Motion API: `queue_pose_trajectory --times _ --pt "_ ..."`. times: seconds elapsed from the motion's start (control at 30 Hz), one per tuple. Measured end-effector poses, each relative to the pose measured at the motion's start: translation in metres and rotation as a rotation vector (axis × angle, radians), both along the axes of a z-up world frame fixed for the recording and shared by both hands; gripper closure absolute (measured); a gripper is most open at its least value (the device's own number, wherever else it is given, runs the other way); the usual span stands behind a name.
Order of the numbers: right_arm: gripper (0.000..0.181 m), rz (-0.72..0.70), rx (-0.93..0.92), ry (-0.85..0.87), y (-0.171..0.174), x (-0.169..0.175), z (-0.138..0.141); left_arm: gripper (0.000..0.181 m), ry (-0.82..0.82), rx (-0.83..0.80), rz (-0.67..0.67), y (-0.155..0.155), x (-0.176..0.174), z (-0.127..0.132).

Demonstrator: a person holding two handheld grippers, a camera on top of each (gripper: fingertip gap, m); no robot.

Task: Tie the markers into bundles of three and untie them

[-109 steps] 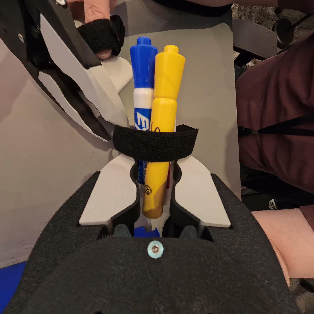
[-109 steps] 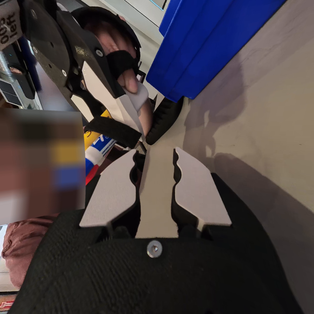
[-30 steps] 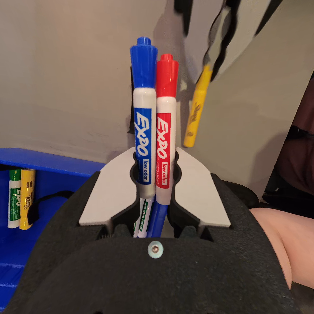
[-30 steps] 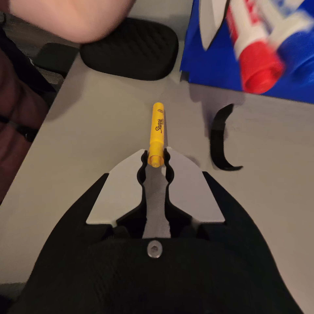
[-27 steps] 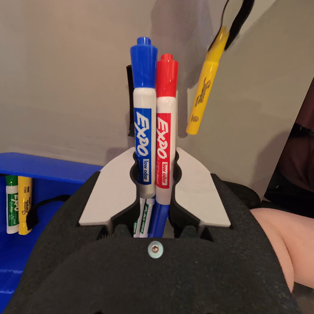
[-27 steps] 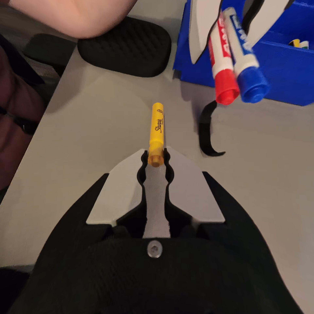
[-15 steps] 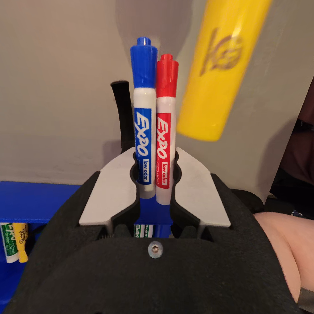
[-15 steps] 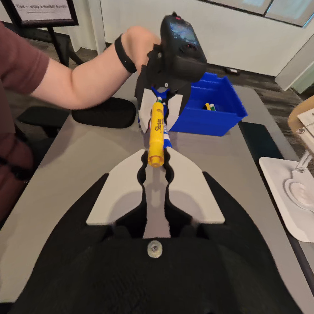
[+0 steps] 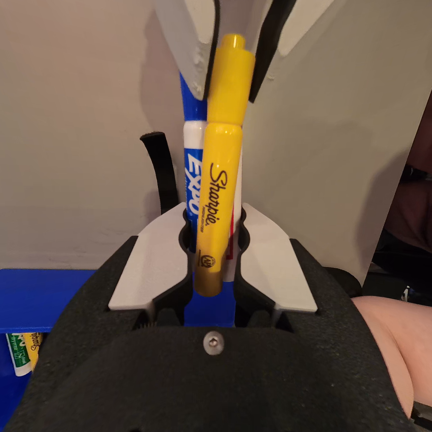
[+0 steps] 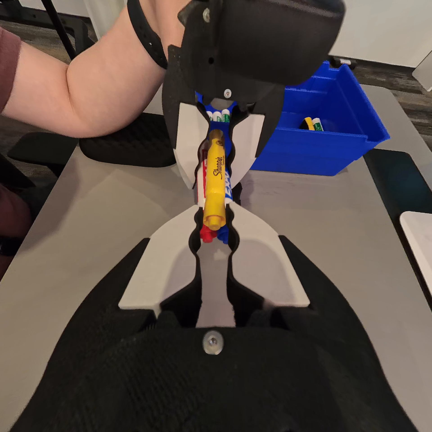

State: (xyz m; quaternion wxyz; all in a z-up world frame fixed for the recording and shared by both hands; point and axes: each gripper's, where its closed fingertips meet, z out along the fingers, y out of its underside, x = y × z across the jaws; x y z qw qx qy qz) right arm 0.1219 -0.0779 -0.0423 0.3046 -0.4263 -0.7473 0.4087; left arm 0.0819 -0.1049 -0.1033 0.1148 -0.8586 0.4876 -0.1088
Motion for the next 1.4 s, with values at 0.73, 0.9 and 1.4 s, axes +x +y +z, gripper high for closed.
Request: queue_pose_trajectory --times 0.73,0.9,1.4 --pt "0.149 -0.378 -0.271 0.108 0.071 -0.004 0.001 0.143 -0.06 0.034 0.073 -0.006 -0.025 0.019" --pt "0.136 -0.411 -0.338 -0.196 0.051 -0.016 -0.077 0.143 -0.058 0.058 0.113 -0.009 -0.038 0.026" --pt "0.178 -0.46 -0.499 -0.186 0.048 -0.036 -0.101 0.143 -0.042 0.029 0.115 -0.009 -0.039 0.019"
